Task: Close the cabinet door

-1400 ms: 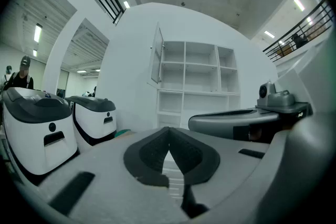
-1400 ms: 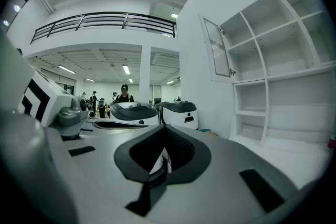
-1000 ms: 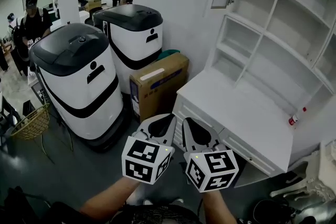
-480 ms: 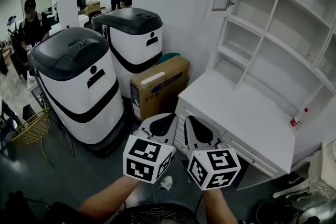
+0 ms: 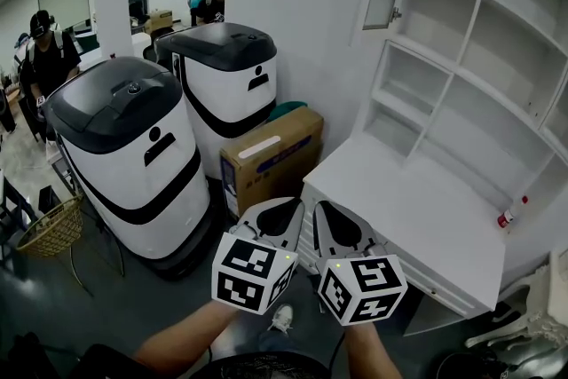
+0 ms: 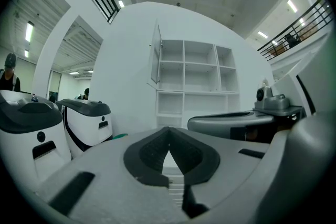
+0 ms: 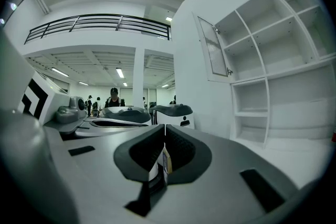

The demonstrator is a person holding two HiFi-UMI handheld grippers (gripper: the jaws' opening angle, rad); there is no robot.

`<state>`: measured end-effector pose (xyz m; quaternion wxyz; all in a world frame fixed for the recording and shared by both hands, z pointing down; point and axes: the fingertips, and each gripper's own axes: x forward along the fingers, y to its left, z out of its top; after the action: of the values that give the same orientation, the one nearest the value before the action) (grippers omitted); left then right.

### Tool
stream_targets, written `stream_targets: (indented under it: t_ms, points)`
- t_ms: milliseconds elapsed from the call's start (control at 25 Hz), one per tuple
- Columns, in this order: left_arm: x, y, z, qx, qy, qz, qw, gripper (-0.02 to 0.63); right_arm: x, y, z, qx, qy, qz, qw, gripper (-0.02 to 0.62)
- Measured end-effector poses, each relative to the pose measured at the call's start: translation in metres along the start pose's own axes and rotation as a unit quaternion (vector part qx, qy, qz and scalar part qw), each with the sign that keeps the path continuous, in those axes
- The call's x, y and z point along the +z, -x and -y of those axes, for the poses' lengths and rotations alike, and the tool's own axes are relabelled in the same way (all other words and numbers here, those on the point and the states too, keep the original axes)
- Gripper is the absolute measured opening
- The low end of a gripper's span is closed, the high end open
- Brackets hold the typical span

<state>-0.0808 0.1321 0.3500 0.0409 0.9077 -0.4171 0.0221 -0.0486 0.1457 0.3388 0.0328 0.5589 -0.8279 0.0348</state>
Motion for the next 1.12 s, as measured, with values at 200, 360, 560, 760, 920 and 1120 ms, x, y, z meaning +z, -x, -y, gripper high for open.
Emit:
stream_targets:
  t_ms: [200,360,560,760,920,1120]
  points:
    - [0.003,-0.04,-0.015,-0.009,-0.005,-0.004,0.9999,0.011,0.003,-0.032,0.029,-0.008,0.001,0.002,1.0,0.021]
    - [0.007,-0.079,-0.03,-0.012,-0.006,-0.01,0.9999,0.011,0.007,-0.061,0.057,-0.012,-0.003,-0.003,1.0,0.021]
    - [0.013,-0.127,-0.048,-0.011,-0.002,-0.015,0.9998,0.012,0.017,-0.098,0.095,-0.014,-0.012,-0.003,1.0,0.021]
    - [0.018,-0.176,-0.065,-0.006,0.004,-0.019,0.9998,0.012,0.022,-0.134,0.125,-0.006,-0.009,-0.008,1.0,0.021]
    - [0.027,-0.212,-0.074,-0.003,0.001,-0.018,0.9998,0.012,0.031,-0.159,0.156,-0.003,-0.007,-0.005,1.0,0.021]
    - [0.04,-0.25,-0.085,0.003,-0.006,-0.017,0.9998,0.012,0.045,-0.182,0.186,0.002,-0.009,0.006,1.0,0.021]
